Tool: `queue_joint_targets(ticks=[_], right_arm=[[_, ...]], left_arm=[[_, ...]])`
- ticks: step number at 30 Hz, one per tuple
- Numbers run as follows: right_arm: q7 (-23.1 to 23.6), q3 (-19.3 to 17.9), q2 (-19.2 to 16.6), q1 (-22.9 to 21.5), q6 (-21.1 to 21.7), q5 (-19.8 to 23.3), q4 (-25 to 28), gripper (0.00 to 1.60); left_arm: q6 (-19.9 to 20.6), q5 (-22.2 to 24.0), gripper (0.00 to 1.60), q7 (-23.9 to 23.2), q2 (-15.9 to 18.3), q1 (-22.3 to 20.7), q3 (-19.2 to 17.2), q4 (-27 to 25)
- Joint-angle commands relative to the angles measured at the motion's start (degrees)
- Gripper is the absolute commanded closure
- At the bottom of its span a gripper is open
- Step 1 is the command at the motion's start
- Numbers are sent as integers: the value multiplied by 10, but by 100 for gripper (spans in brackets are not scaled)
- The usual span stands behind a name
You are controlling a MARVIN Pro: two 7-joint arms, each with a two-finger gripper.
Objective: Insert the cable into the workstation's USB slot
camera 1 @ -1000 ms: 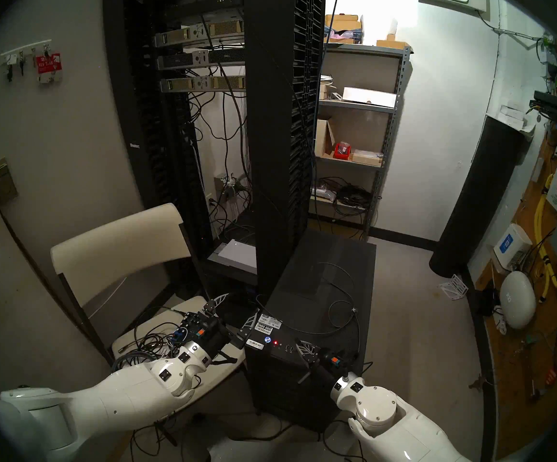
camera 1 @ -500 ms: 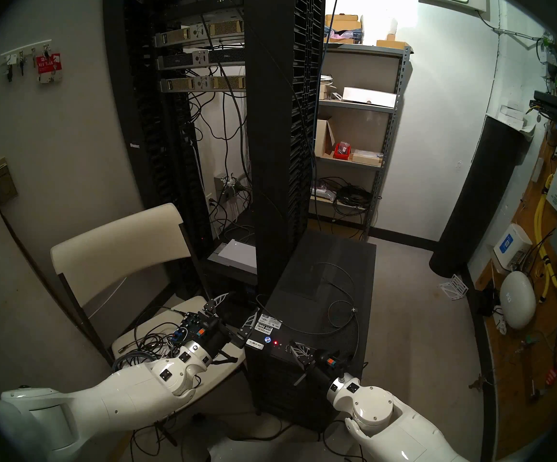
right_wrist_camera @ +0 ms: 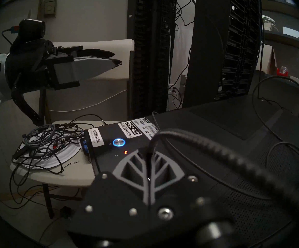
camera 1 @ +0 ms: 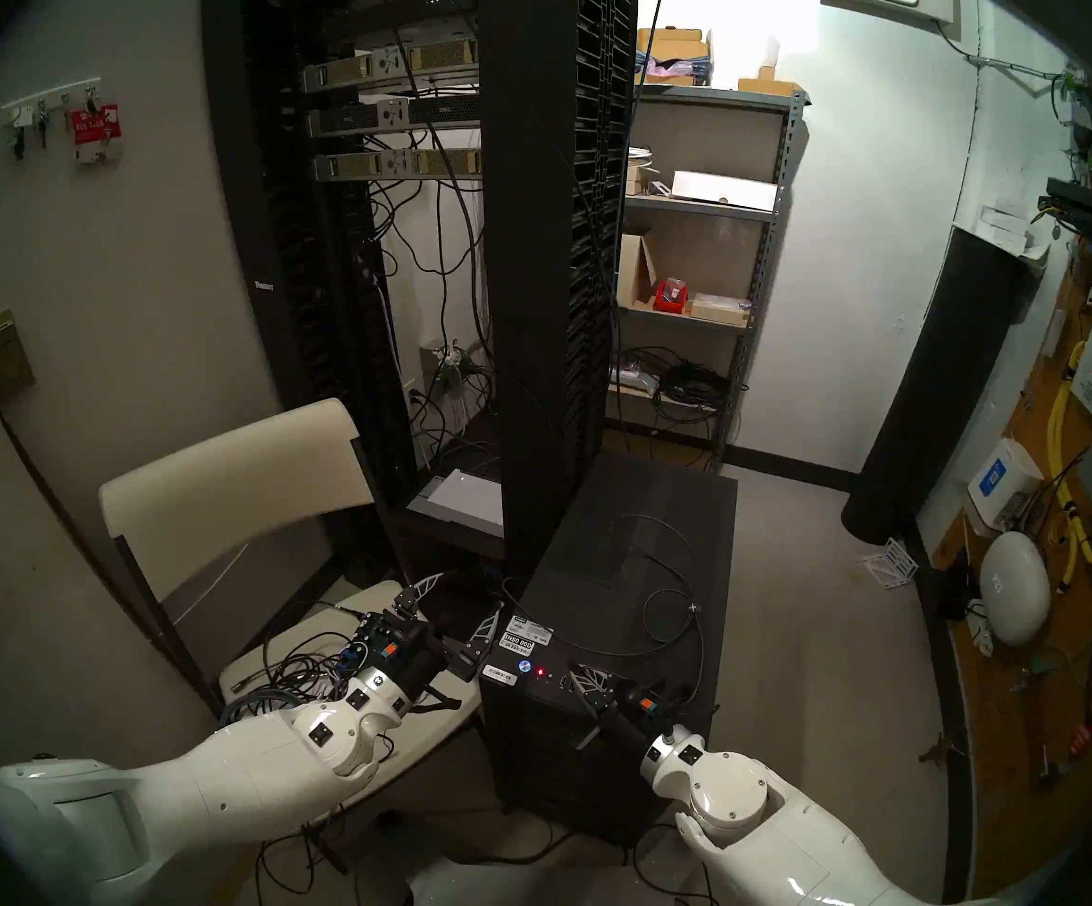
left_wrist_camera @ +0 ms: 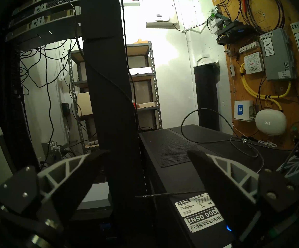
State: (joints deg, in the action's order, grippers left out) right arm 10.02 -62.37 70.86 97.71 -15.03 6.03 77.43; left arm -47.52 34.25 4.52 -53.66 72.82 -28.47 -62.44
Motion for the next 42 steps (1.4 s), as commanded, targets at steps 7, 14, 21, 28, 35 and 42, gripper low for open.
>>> queue_joint_targets(ticks=[7,14,21,28,35,42], right_arm=[[9,0,-1,10,9,11,27,160],[-2,7,0,13,24,-9,30,160],[-10,4,2,18,37,-10,29,160],[-17,-3,2,13,34,-11,26,160],[-14,-9,3,12,25,-12,24,160],[-24,-10,9,9,3,-21,13,160]], left_arm=[[-4,-4,0,-1,-4,-5,-3,-9],[-5,-5,0,-1,-5,-5,-4,-7],[-5,-4,0,1,-5,-5,-5,-7],[-5,-2,0,0,-4,-5,-4,-7],[-5,-3,0,2,-5,-5,-4,-6],[-9,-2,0,-2,-10,-8,-3,4]])
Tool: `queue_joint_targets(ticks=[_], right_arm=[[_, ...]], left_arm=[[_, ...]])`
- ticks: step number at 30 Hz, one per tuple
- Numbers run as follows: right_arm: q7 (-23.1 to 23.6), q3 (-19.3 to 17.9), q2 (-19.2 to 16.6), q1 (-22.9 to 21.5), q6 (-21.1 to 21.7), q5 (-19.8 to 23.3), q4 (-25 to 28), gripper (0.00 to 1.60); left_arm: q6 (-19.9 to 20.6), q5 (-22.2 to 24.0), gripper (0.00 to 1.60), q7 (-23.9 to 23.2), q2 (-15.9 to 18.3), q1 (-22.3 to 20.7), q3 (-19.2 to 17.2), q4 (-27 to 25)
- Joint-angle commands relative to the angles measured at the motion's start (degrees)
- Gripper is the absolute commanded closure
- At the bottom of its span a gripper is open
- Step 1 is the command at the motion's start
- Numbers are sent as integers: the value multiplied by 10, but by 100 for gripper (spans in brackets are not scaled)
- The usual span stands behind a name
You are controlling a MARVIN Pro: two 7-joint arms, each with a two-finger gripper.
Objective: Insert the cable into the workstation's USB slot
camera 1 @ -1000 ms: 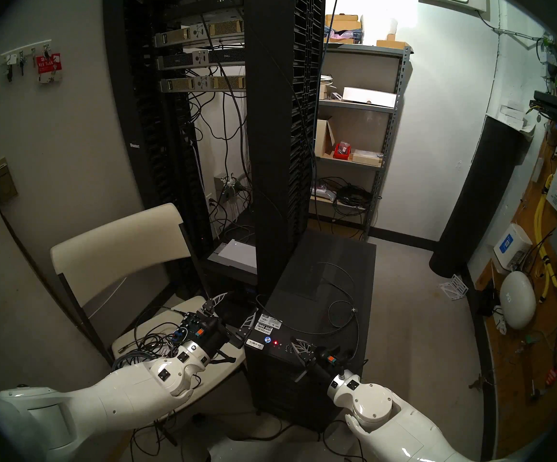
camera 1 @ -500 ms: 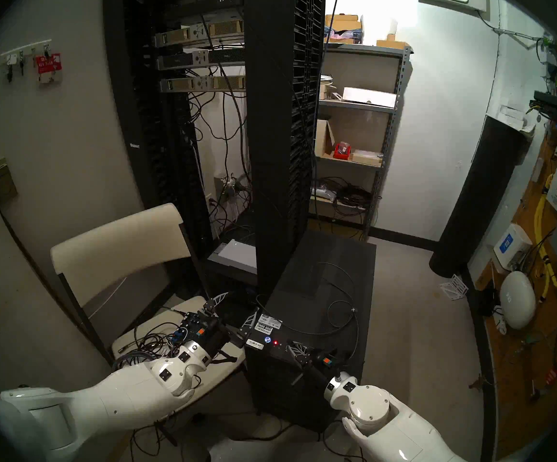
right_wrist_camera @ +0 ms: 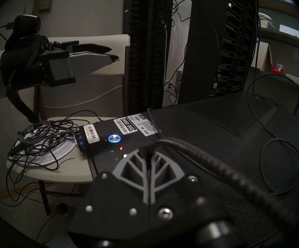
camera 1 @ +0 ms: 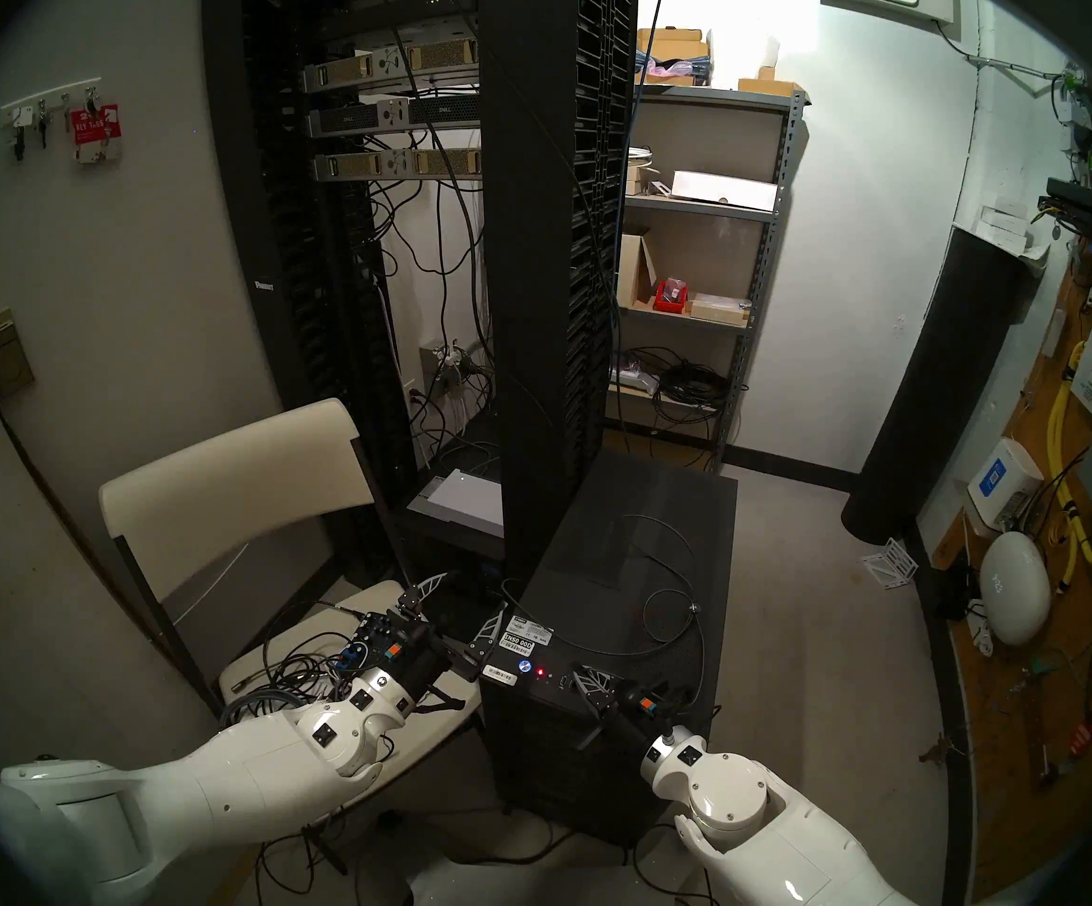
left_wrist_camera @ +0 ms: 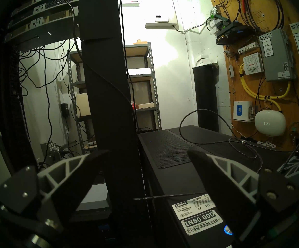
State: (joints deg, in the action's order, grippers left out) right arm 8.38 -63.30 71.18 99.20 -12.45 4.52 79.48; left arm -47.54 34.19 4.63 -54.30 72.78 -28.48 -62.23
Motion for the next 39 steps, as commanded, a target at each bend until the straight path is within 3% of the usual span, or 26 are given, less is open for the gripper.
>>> queue_joint_targets(ticks=[1,9,39], right_arm=[[-6,-2,7,-7,-28,-3,-10,160],[2,-4,10,-9,-53,7,-12,160],[-5,4,8,-1,-40,-11,4,160]], left_arm=[[-8,-1,0,-4,-4,-8,-3,3],[-8,0,0,-7,-7,-10,-4,8],[-5,-3,0,-2,-1,-5,-5,-3]])
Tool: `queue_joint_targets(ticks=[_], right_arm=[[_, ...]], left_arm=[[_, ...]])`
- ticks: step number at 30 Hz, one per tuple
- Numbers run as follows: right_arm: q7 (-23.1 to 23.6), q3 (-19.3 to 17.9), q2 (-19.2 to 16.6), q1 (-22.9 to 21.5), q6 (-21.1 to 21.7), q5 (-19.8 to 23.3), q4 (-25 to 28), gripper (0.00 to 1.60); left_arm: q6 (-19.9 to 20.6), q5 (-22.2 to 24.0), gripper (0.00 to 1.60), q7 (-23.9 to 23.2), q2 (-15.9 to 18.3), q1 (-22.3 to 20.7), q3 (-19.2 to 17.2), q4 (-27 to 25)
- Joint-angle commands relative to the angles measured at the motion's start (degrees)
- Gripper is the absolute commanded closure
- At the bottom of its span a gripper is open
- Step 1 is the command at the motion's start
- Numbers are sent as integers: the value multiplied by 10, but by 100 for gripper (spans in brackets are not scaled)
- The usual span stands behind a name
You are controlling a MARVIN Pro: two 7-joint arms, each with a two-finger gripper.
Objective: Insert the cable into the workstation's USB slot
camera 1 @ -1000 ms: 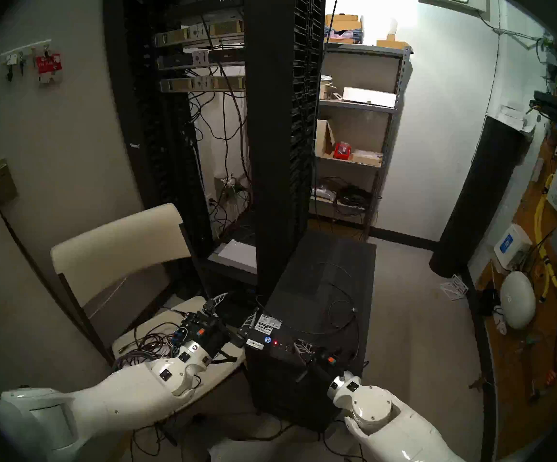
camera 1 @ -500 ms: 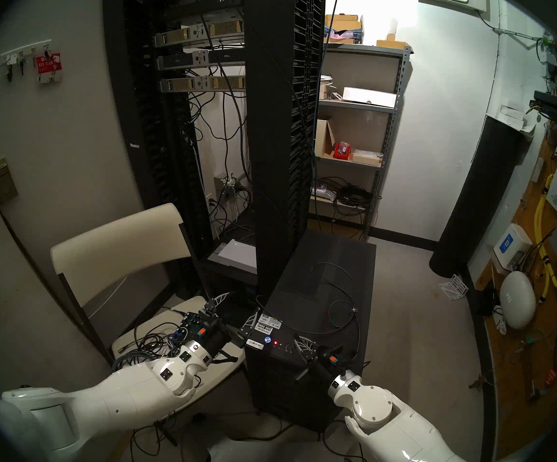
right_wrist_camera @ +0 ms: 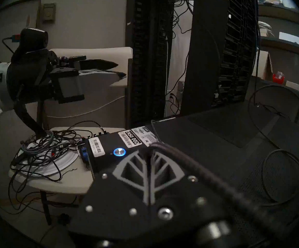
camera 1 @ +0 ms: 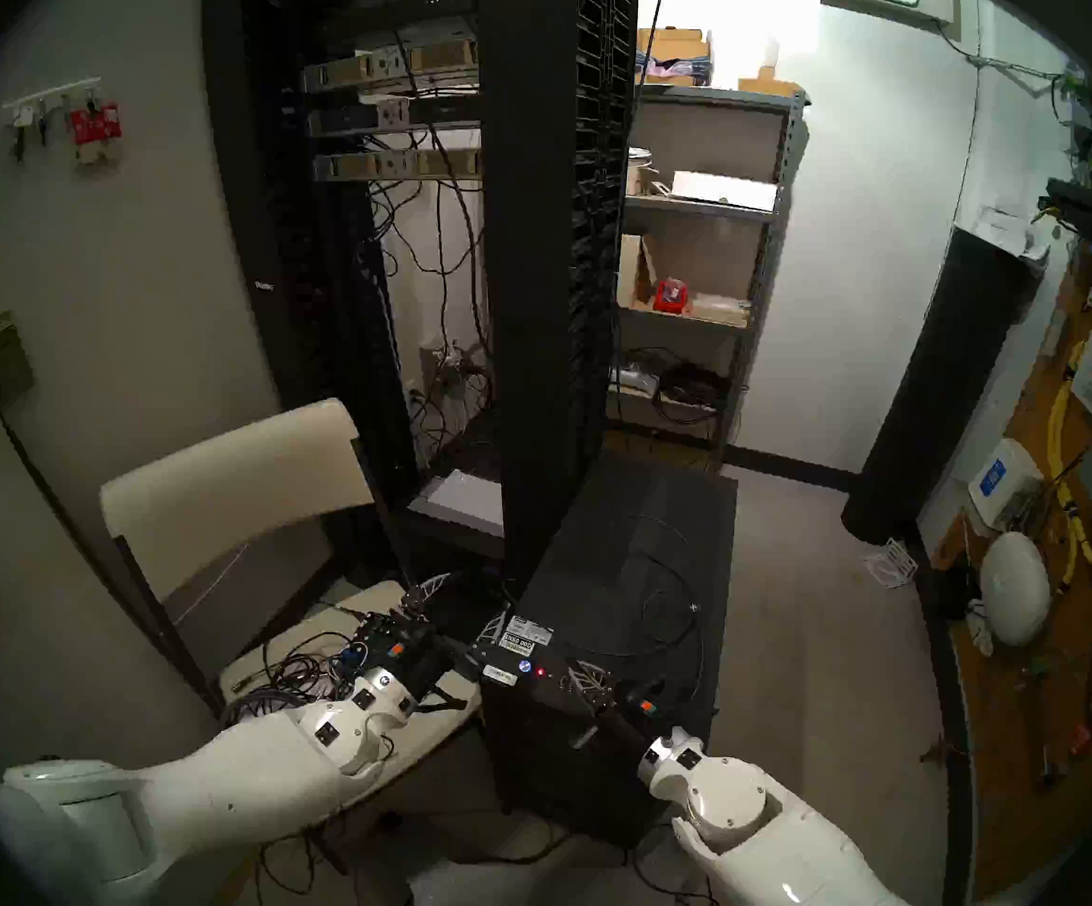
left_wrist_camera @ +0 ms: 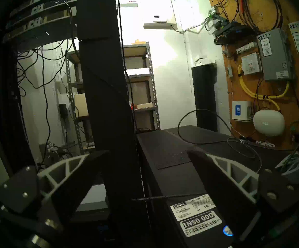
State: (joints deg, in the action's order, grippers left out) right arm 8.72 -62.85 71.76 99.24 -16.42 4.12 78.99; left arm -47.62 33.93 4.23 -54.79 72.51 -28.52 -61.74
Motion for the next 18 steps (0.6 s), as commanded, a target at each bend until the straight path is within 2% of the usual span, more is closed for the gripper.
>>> queue_joint_targets(ticks=[1,18], right_arm=[[-8,0,2,-2,-1,-7,8,160],[-6,0,7,-10,-7,-3,-10,160]], left_arm=[[-5,0,0,2,4,-2,-4,-8],[-11,2,0,3,2,-3,-3,1]])
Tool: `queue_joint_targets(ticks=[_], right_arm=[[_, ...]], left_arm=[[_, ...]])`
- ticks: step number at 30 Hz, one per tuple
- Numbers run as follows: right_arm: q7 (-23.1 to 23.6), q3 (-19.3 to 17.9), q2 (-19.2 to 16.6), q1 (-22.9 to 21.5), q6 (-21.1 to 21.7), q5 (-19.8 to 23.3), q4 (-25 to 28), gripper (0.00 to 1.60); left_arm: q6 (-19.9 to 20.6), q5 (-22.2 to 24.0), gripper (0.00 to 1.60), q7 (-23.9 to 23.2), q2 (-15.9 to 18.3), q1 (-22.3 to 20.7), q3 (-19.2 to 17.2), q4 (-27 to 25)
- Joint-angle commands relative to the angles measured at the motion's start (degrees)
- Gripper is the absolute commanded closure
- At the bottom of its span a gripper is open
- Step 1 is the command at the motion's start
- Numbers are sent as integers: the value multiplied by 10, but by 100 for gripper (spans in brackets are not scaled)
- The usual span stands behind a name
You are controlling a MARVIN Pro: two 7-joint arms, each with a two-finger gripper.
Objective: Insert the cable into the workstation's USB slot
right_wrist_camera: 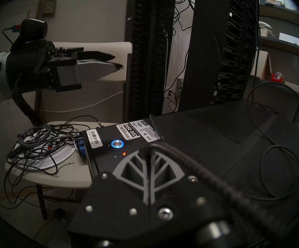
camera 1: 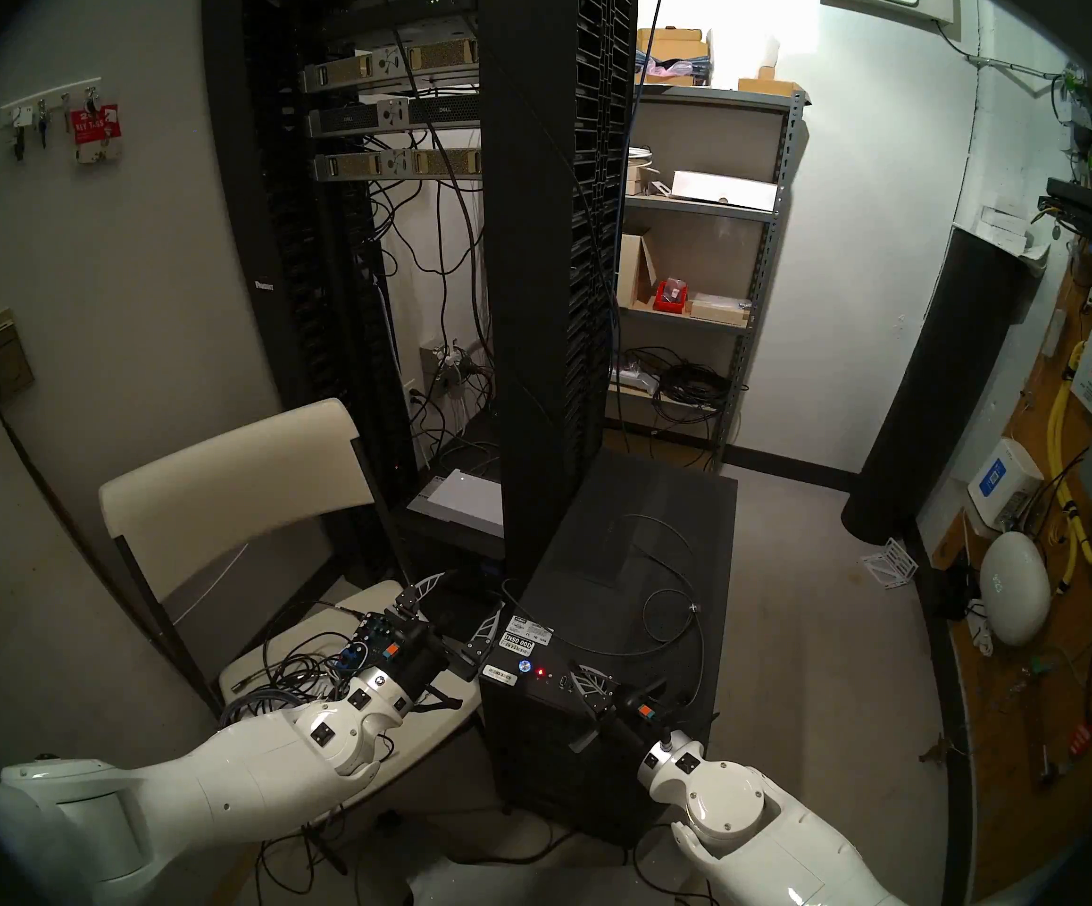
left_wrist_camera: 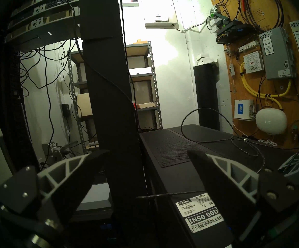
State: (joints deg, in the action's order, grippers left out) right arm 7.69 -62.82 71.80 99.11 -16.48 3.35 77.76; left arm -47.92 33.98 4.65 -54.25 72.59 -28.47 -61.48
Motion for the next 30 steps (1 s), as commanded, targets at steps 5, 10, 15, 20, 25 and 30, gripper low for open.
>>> queue_joint_targets(ticks=[5,10,15,20,25,30], right_arm=[[5,1,7,-11,-9,6,-2,160],[7,2,8,-14,-11,7,-6,160],[11,1,8,-13,-8,11,-2,160],[12,0,7,-9,-5,13,3,160],[9,0,6,-5,3,10,8,160],[8,1,5,-6,11,8,7,160]], left_arm=[[-11,6,0,-6,-5,-6,-4,7],[-12,7,0,-8,-7,-7,-4,10],[-11,7,0,-10,-6,-7,-4,5],[-8,6,0,-11,-5,-7,-4,2],[-8,5,0,-11,-7,-7,-4,2],[-6,2,0,-6,-3,-5,-5,-5]])
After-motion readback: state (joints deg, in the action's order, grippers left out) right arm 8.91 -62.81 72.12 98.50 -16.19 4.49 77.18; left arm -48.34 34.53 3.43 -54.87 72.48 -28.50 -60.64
